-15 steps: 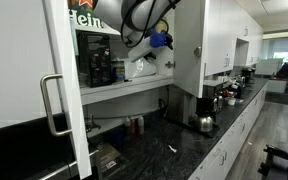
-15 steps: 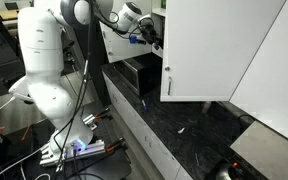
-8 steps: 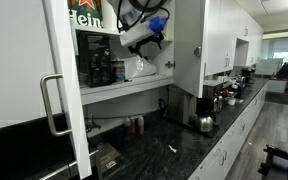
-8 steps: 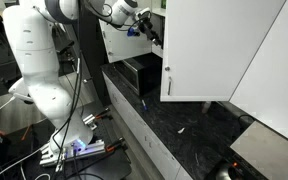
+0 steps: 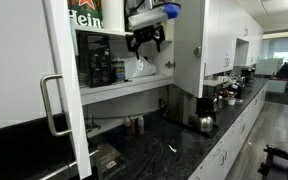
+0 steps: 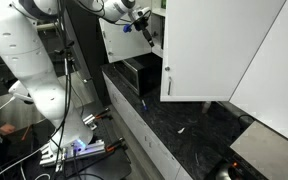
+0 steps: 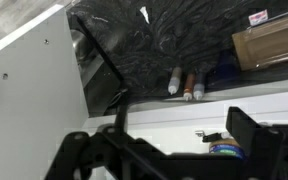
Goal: Open the top right cupboard door
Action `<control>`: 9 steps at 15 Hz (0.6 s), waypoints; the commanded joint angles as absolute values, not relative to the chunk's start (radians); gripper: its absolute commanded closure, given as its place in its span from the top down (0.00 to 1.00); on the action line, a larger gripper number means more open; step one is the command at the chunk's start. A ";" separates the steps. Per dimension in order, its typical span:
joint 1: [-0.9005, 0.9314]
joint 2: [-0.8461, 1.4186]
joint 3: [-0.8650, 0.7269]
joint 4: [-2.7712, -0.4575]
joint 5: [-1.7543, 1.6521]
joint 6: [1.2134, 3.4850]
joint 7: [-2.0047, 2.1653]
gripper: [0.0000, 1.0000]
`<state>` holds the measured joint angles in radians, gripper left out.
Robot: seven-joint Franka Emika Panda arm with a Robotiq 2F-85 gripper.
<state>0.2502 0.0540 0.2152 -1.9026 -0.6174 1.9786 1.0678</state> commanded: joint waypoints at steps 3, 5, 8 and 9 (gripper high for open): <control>0.207 -0.104 0.185 -2.086 -0.319 2.074 0.702 1.00; 0.203 -0.147 0.176 -2.127 -0.204 2.045 0.562 1.00; 0.192 -0.206 0.165 -2.179 -0.099 2.004 0.439 1.00; 0.188 -0.224 0.163 -2.196 -0.080 1.995 0.417 1.00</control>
<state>0.2107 -0.1472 0.1658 -2.1210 -0.1523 2.0203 0.5135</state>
